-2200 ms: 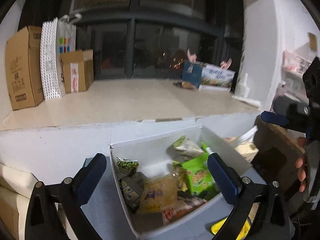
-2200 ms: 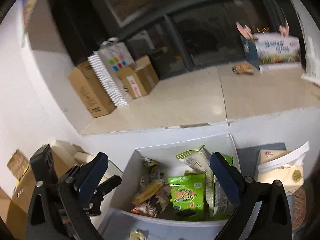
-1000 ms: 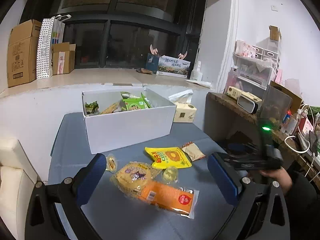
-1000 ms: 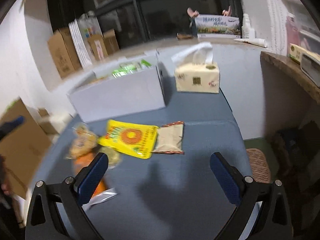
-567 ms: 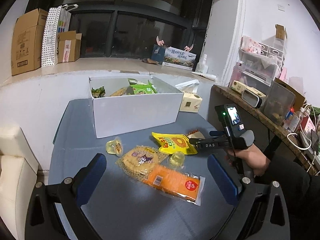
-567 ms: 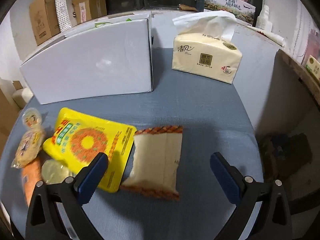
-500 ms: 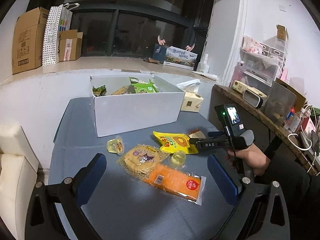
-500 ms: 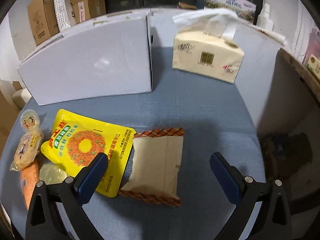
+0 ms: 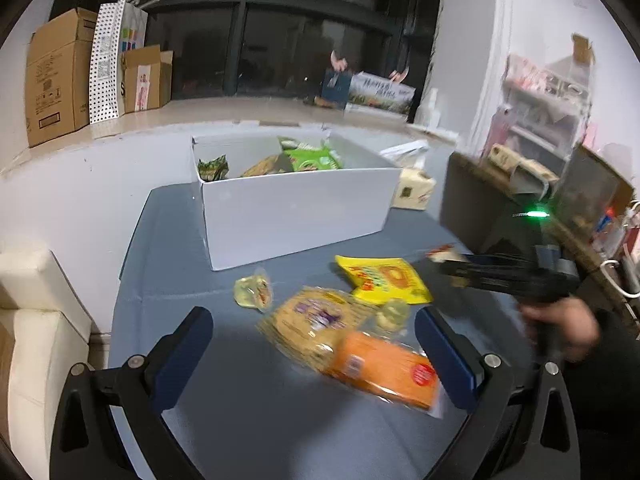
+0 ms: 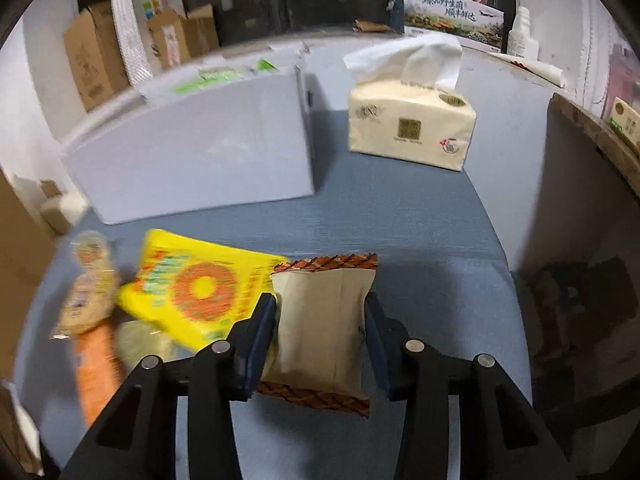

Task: Organize snacks
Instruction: 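Grasp the beige wafer pack with the right tool, then grasp the jelly cup with the left tool while the right tool holds the wafer pack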

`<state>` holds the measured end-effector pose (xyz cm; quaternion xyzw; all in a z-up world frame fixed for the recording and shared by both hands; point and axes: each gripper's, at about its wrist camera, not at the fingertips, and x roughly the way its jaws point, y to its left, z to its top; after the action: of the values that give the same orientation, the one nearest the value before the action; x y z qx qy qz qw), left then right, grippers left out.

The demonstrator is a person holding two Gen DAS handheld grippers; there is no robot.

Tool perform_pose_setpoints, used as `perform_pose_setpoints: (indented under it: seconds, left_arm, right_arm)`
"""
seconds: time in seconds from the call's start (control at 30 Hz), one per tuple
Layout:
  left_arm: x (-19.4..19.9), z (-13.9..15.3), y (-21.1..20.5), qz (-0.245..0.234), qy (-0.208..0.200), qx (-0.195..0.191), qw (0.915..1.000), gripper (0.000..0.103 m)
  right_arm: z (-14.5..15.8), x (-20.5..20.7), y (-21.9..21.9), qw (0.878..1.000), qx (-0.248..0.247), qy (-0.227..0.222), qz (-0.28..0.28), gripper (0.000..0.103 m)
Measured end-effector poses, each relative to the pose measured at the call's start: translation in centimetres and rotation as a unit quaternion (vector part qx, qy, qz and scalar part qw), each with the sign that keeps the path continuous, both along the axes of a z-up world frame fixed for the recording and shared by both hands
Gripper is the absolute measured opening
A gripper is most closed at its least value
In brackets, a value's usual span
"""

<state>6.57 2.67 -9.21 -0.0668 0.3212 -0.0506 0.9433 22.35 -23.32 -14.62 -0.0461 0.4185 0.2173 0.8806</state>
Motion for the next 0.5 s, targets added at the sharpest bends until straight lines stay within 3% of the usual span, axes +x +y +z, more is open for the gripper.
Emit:
perform_pose_setpoints:
  seconds: [0.23,0.37,0.43,0.5]
  left_arm:
    - [8.4,-3.5,2.4,0.024,0.076,-0.003,0.9968,0.103]
    - [11.7,-6.2,4.0,0.027,0.117,-0.029,0.9924,0.102]
    - [12.7,-7.2,4.2,0.028,0.135,-0.028,0.99,0.098]
    - [13.1,-8.0,3.8,0.022,0.146,-0.012,0.989,0.083]
  right_arm:
    - [3.0,-5.1,-0.8,0.999,0.036,-0.027,0.012,0.047]
    - [4.1,-7.1,-1.2,0.998,0.05,-0.033,0.019,0.047]
    - [4.3,-7.3,-1.4,0.998,0.049,-0.036,0.023,0.047]
    - [4.4,-7.6,-1.5,0.998,0.048,-0.039,0.023,0.047]
